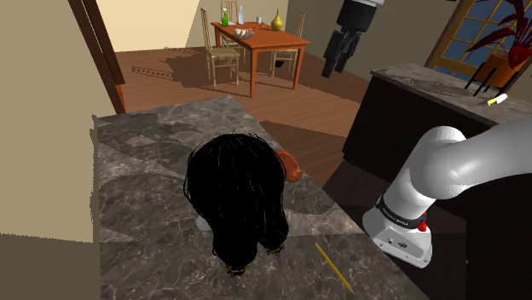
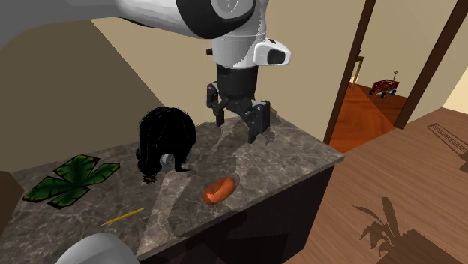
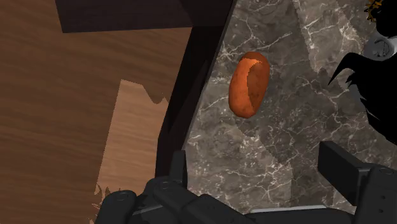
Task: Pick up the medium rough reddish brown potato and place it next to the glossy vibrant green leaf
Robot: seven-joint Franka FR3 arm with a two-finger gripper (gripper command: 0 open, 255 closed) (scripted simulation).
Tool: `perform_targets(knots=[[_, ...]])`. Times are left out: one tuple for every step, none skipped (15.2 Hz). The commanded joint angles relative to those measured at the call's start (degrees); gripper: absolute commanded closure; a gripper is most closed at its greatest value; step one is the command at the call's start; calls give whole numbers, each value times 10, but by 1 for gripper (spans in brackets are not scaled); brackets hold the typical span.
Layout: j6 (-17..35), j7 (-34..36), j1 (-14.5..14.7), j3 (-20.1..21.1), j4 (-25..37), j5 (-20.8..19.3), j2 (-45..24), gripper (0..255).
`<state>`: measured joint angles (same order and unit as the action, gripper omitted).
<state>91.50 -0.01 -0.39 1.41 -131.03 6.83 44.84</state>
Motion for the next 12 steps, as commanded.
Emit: perform_targets(knots=[[0, 0, 0, 0, 0, 0, 0, 0], [14, 12, -2, 7, -13, 4, -6, 0], [28, 25, -3, 15, -25, 8, -12, 0], [42, 37, -4, 22, -36, 12, -20, 0], [56, 49, -6, 30, -47, 16, -28, 0], [71, 61, -7, 37, -58, 20, -36, 0], [85, 73, -8, 44, -68, 24, -46, 0], [100, 85, -9, 52, -77, 29, -56, 0], [115, 98, -10, 59, -85, 33, -67, 0], [130, 109, -11, 66, -93, 37, -79, 0], [146, 121, -12, 73, -100, 41, -92, 0], [161, 133, -13, 81, -107, 45, -105, 0]])
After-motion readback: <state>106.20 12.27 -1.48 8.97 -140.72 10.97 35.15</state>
